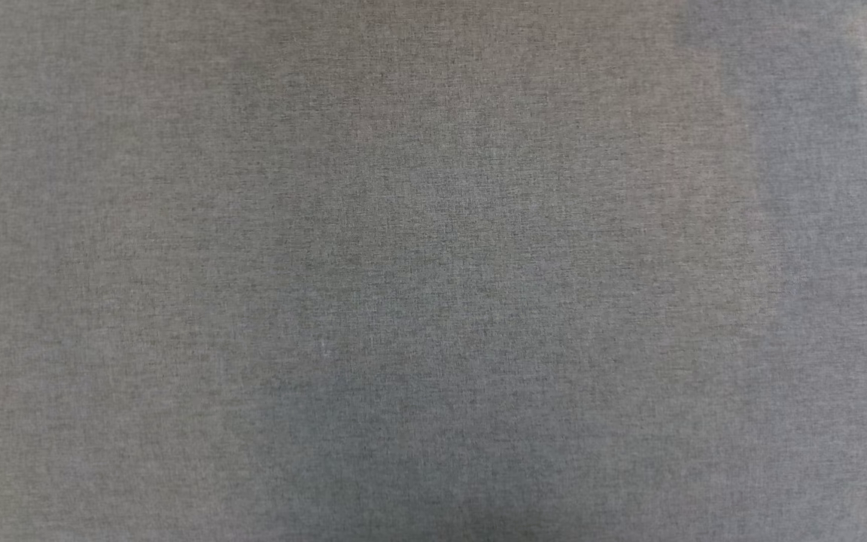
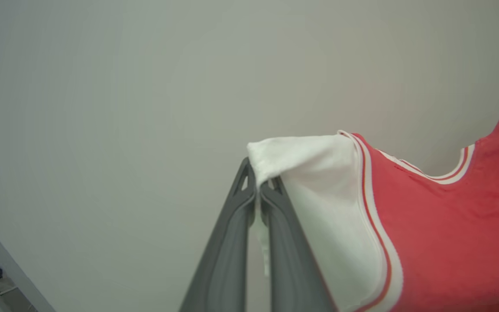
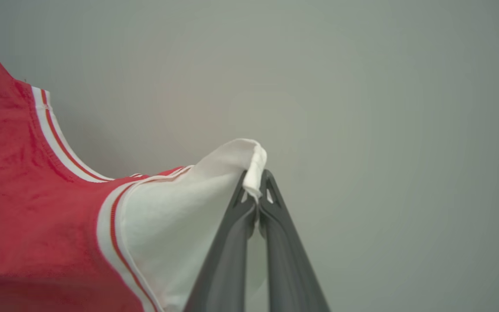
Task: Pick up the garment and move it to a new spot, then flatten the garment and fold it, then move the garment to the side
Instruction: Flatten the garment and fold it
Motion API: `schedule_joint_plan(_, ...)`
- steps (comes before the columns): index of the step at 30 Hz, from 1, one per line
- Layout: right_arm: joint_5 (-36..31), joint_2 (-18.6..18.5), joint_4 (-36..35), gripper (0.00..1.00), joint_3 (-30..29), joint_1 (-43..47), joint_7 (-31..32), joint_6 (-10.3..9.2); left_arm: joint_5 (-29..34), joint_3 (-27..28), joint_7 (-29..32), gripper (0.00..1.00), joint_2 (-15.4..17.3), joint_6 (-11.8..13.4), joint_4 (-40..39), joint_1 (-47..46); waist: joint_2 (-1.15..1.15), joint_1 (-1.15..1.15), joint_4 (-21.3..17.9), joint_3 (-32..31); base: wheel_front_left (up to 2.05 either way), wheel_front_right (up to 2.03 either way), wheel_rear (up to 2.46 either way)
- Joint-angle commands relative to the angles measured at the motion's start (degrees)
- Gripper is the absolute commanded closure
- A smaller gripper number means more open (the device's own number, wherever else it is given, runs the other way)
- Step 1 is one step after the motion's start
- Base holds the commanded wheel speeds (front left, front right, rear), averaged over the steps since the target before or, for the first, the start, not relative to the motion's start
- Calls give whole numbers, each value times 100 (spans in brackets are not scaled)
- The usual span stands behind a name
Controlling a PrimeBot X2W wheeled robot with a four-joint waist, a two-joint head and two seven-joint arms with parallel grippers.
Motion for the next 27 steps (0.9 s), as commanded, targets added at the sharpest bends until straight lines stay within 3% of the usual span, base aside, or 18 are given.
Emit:
schedule_joint_plan(1, 93, 20, 48, 100, 116, 193, -126, -4, -78, -35, -102, 100, -16, -31, 65, 241, 0, -1, 4, -30, 0, 0, 0)
schedule_joint_plan(8, 543, -37, -15, 100, 928, 1160, -617, -4, -386, -175, -395, 100, 100, -54, 25, 1451, 0, -1, 57, -460, 0, 0, 0)
schedule_joint_plan(16, 1383, -343, -577, 100, 1654, 2596, -966, -4, -703, -171, -465, 100, 427, -10, -789, 3431, 0, -1, 68, -1216, 0, 0, 0)
schedule_joint_plan(27, 2376, -932, -1435, 100, 1888, 5134, -1223, -4, -1206, 168, -469, 100, 1067, 777, -2565, 6951, 0, -1, 58, -2144, 0, 0, 0)
